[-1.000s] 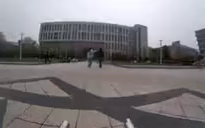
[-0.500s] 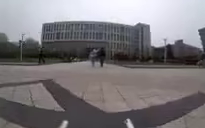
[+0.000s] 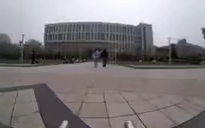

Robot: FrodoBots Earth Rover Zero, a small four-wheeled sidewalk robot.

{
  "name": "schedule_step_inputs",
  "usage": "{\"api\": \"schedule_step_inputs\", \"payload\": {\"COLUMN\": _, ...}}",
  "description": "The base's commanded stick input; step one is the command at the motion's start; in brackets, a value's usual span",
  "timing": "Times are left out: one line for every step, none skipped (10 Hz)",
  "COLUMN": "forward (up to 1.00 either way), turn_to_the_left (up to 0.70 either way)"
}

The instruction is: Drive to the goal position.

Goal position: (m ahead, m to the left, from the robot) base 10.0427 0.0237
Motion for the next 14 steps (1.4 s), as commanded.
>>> {"api": "schedule_step_inputs", "payload": {"forward": 1.00, "turn_to_the_left": -0.38}}
{"api": "schedule_step_inputs", "payload": {"forward": 1.00, "turn_to_the_left": -0.38}}
{"api": "schedule_step_inputs", "payload": {"forward": 1.00, "turn_to_the_left": -0.38}}
{"api": "schedule_step_inputs", "payload": {"forward": 1.00, "turn_to_the_left": -0.30}}
{"api": "schedule_step_inputs", "payload": {"forward": 1.00, "turn_to_the_left": 0.02}}
{"api": "schedule_step_inputs", "payload": {"forward": 1.00, "turn_to_the_left": 0.02}}
{"api": "schedule_step_inputs", "payload": {"forward": 1.00, "turn_to_the_left": 0.02}}
{"api": "schedule_step_inputs", "payload": {"forward": 1.00, "turn_to_the_left": 0.02}}
{"api": "schedule_step_inputs", "payload": {"forward": 1.00, "turn_to_the_left": 0.02}}
{"api": "schedule_step_inputs", "payload": {"forward": 1.00, "turn_to_the_left": 0.02}}
{"api": "schedule_step_inputs", "payload": {"forward": 1.00, "turn_to_the_left": 0.02}}
{"api": "schedule_step_inputs", "payload": {"forward": 1.00, "turn_to_the_left": 0.02}}
{"api": "schedule_step_inputs", "payload": {"forward": 1.00, "turn_to_the_left": 0.02}}
{"api": "schedule_step_inputs", "payload": {"forward": 1.00, "turn_to_the_left": 0.02}}
